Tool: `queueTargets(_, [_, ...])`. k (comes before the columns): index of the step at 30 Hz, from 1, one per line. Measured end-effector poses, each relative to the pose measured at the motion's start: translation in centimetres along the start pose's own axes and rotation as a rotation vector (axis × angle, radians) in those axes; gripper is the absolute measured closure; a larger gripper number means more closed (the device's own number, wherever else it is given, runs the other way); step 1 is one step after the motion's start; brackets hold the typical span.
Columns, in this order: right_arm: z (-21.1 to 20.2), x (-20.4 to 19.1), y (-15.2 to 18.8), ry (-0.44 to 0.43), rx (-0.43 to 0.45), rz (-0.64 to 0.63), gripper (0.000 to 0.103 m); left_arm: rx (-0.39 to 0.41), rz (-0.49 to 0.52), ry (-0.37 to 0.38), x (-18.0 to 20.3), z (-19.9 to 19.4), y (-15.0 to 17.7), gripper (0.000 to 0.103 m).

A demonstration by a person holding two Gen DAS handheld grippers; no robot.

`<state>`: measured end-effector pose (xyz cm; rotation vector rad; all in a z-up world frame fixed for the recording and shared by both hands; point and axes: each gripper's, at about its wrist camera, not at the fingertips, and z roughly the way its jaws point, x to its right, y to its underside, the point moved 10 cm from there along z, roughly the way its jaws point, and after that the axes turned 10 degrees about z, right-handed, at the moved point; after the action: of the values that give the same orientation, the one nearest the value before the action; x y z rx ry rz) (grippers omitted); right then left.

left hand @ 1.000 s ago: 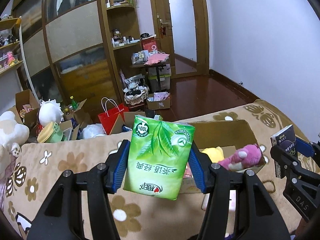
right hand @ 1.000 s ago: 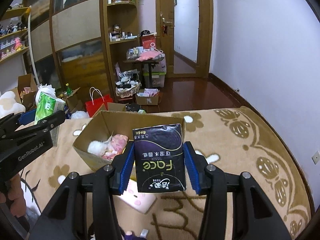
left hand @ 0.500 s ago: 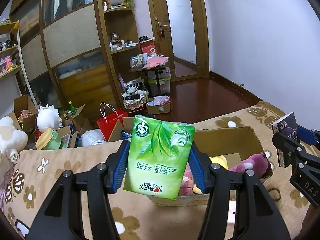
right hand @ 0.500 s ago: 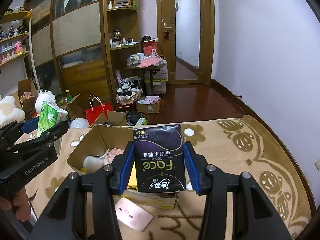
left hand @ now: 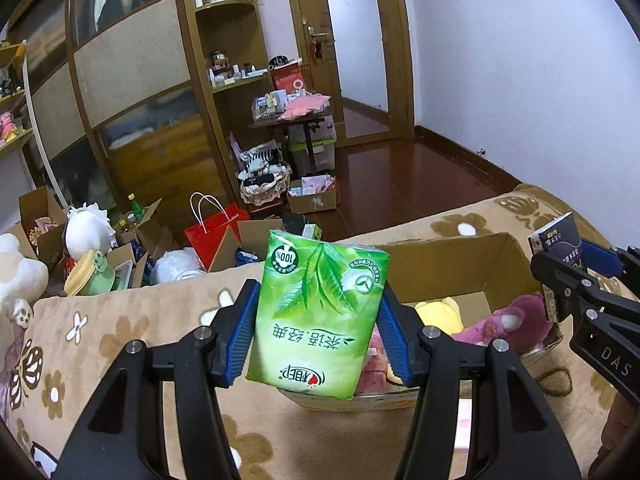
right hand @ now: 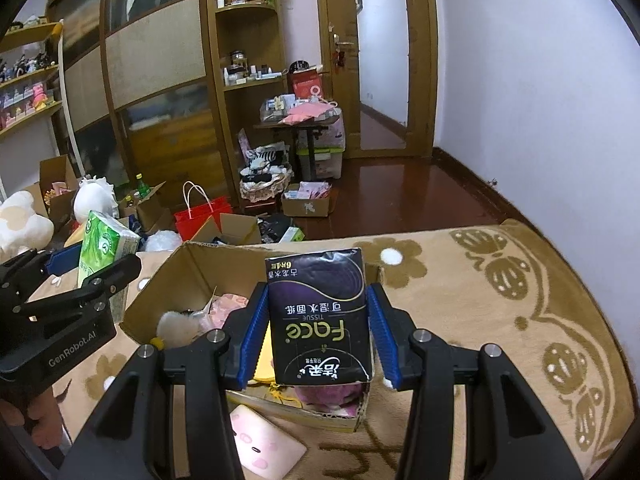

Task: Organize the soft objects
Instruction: 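Open both tools to drop the tissue packets into the box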

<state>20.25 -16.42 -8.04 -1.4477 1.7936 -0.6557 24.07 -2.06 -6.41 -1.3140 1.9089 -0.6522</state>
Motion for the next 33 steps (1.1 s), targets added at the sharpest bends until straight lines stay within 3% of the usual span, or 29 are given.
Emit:
queueTargets(5, [1.1,0.2,0.7,-0.065,-0.05,0.09,0.052,-0.027,0.007,0.012,0.4,1.0,0.7,0.048])
queueTargets(17, [2.5,-0.3,1.6,-0.032,-0.059,0.033,0.052,-0.083,0.009,0.062,1.9,3.1,2.3,0.047])
queueTargets(27, [2.9,-1.3,2.1,-0.049,-0.076,0.007,0.051,-0.102,-0.001,0.06,1.3,3.6,2.8,0.047])
queueTargets(31, [3.0,-1.4,2.3,-0.05,-0.078,0.001,0.051,-0.107,0.0,0.059,1.4,3.7,2.9,0.034])
queueTargets(33, [3.0,-1.3,2.4,-0.053,-0.082,0.0,0.051,-0.104,0.002,0.054,1.4,3.6,2.8,0.033])
